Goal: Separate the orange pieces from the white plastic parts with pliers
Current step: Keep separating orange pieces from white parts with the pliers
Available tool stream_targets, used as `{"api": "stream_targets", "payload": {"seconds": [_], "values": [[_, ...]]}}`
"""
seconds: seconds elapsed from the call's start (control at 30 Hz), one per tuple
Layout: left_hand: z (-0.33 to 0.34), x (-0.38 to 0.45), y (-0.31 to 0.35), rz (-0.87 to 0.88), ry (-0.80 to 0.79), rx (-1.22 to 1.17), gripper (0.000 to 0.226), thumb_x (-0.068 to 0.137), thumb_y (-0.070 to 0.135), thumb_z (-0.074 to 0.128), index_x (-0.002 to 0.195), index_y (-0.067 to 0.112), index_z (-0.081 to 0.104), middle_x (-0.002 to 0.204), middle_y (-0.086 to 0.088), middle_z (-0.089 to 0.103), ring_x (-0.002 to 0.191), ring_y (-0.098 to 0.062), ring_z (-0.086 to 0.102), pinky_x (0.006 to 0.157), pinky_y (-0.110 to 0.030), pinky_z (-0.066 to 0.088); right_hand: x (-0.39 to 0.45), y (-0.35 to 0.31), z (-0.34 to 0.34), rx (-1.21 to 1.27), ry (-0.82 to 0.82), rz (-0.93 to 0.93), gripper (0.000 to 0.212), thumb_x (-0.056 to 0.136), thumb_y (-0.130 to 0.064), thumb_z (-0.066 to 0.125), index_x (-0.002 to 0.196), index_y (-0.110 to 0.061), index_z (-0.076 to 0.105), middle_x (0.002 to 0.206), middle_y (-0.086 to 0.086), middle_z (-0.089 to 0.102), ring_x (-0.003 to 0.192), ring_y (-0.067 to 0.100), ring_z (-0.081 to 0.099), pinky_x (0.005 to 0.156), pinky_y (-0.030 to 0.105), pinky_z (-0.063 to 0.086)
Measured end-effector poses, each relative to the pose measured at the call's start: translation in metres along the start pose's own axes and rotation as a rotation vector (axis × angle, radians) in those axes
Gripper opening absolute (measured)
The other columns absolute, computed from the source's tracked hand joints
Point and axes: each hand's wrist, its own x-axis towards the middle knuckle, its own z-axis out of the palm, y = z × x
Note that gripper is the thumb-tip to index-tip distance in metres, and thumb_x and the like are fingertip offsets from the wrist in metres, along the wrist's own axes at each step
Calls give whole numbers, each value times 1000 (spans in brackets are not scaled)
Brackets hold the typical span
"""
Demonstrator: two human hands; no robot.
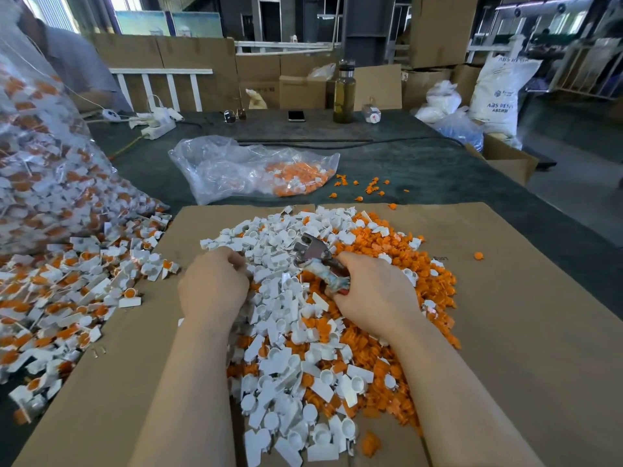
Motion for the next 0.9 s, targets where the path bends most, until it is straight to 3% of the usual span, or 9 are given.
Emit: {"api": "stream_targets", "payload": {"seconds": [0.2, 0.33, 0.43, 0.5, 0.6, 0.7, 0.83, 0.9], "values": [[2, 0, 1, 0, 41, 25, 10, 92, 17, 64, 102, 21, 66, 105, -5, 67, 85, -23, 56, 68, -33, 45, -1, -1, -1, -28, -4, 0, 44, 84, -46, 66, 123, -31, 53, 103, -11, 64, 87, 15, 58, 48, 24, 27], [3, 1, 2, -50, 80, -23, 31, 90, 13, 66, 120, 14, 56, 107, -9, 65, 90, -27, 56, 70, -35, 43, 1, 1, -1, -14, -30, 31, 47, 84, -53, 66, 122, -27, 55, 103, -8, 64, 92, 18, 61, 57, 28, 40], [5, 1, 2, -22, 69, 8, 32, 92, 15, 64, 124, 14, 63, 114, -10, 67, 98, -30, 62, 69, -34, 43, 2, 3, -3, -37, -81, 45, 38, 84, -55, 64, 109, -26, 58, 92, -9, 60, 83, 15, 57, 58, 29, 46], [5, 0, 3, 3, 96, -27, 27, 94, 18, 63, 120, 16, 66, 113, -9, 67, 91, -27, 60, 68, -32, 42, 1, 5, -4, -37, -105, 47, 32, 84, -54, 64, 102, -28, 59, 84, -12, 55, 78, 12, 55, 55, 27, 43], [3, -2, 6, 24, 175, -245, 20, 94, 22, 65, 114, 19, 66, 97, 1, 64, 75, -14, 54, 61, -28, 38, 0, 6, -5, -20, -100, 47, 29, 84, -55, 63, 98, -29, 59, 79, -14, 53, 76, 11, 54, 52, 26, 43], [0, -9, 17, 64, 184, -573, 15, 91, 22, 71, 105, 25, 67, 88, 12, 64, 74, -4, 58, 61, -22, 41, 1, 5, -8, 102, -84, 53, 31, 84, -59, 61, 94, -30, 55, 84, -13, 56, 79, 11, 55, 60, 29, 48], [-2, -25, 36, 44, 25, -1004, 18, 86, 11, 75, 94, 26, 73, 84, 0, 75, 78, -17, 73, 75, -28, 59, 2, 2, -17, 353, -50, 85, 25, 83, -54, 66, 82, -34, 51, 75, -15, 54, 66, 3, 55, 49, 15, 33], [-1, -30, 43, 36, -60, -1115, 20, 87, 6, 73, 95, 24, 75, 80, 2, 76, 78, -15, 75, 73, -23, 60, 1, 2, -20, 437, -12, 107, 25, 83, -52, 68, 79, -33, 52, 73, -14, 55, 64, 2, 54, 49, 15, 32]]}}
